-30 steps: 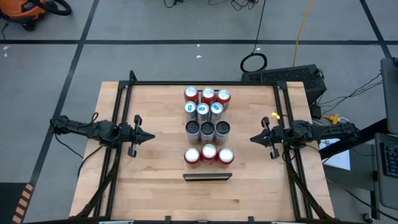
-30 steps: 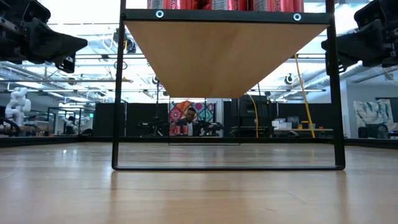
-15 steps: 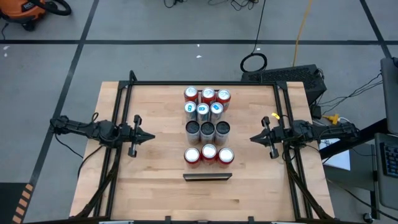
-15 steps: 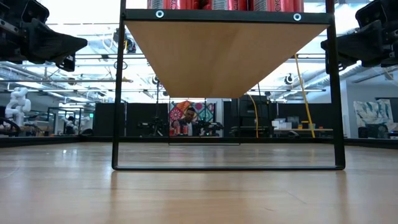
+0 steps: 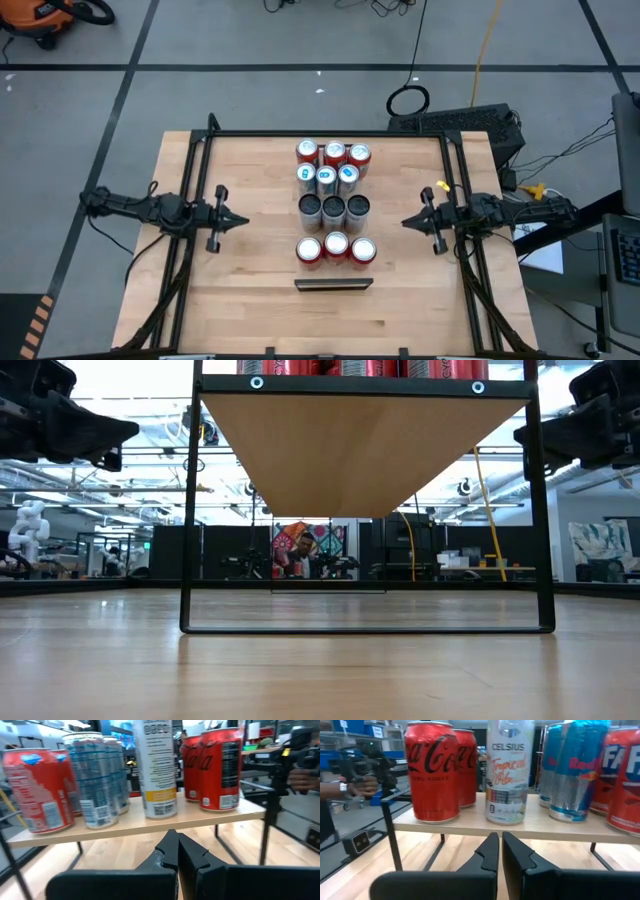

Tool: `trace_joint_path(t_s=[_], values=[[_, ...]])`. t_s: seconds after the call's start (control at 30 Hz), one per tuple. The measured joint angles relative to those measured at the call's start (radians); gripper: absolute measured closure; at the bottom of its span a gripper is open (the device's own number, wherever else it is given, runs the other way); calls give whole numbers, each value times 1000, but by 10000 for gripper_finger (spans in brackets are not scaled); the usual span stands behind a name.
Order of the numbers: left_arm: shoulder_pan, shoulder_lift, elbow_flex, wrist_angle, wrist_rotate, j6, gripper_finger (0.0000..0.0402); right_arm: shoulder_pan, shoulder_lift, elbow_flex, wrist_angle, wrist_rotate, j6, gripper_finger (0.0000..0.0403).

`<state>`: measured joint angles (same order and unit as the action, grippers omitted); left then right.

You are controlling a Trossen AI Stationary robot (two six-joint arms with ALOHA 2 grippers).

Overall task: Place canned beverage on shelf
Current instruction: Return to Home Position

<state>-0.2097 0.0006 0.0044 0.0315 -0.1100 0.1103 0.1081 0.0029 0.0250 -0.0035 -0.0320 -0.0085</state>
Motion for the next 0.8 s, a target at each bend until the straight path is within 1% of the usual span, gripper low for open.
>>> trace_joint_path(t_s=[0.13,0.33,0.4,0.8], values=[[51,0,0,-2,8,3,402,0,0,0,-4,9,16,403],[119,0,0,-17,91,-18,402,0,0,0,-4,9,19,403],[126,1,0,-19,109,-25,402,0,0,0,-4,9,19,403],[125,8,0,-19,109,-26,402,0,0,0,-5,15,13,403]])
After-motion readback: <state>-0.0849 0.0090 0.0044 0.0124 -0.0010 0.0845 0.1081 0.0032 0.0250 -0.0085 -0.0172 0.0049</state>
